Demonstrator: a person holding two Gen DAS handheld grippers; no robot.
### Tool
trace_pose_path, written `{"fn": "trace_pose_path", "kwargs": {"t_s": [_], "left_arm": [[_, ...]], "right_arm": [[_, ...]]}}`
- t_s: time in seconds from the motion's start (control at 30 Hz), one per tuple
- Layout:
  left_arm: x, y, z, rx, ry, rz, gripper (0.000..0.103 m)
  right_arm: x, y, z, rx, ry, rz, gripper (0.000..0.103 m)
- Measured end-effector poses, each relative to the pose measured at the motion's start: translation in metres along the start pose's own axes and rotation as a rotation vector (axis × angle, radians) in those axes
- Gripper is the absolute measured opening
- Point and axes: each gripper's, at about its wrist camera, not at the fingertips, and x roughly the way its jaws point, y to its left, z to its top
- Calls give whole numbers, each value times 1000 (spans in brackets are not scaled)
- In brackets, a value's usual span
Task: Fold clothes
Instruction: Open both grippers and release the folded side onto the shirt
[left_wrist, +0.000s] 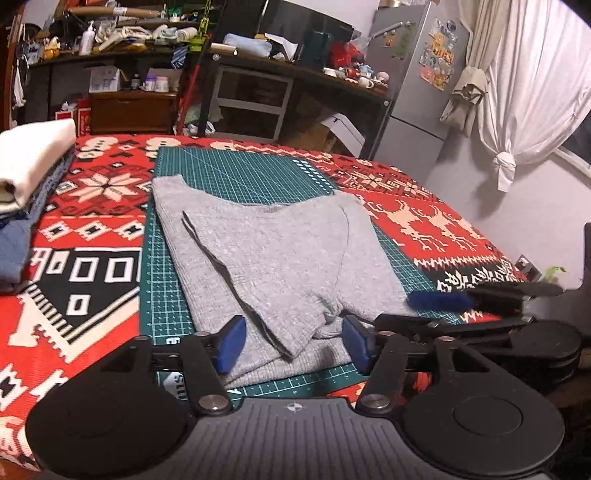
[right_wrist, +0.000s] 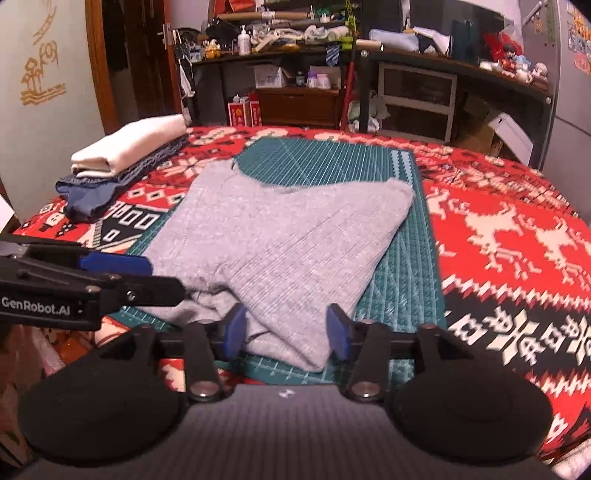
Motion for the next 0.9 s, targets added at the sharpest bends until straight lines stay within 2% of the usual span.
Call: {"fn": "trace_pose_path", "kwargs": {"t_s": [0.07,0.13,0.27,0.33,0.37,0.43,0.67,0.9], "left_arm": [[-1,-2,2,18,1,28,61],[-2,-4,4,37,-1,63,64],[-3,-3,8,57,-7,129,72],[-4,2,10,44,-14,163,78],[-4,6,11,36,-8,173,83],[-3,13,14,19,4,191,86],[4,42,15,-45,84,269,86],[8,52,15,-74,107,307,91]], "right_arm": [[-4,-5,4,2,-27,-28,70],[-6,-14,6,23,-35,-35,83],[-2,-26,5,24,-11,-37,92],[0,-30,5,15,5,-27,102],[1,-33,5,20,10,-23,102],[2,-40,6,44,20,-20,102],[14,-61,2,95,90,-96,102],[22,-70,0,133,131,-126,103]]}}
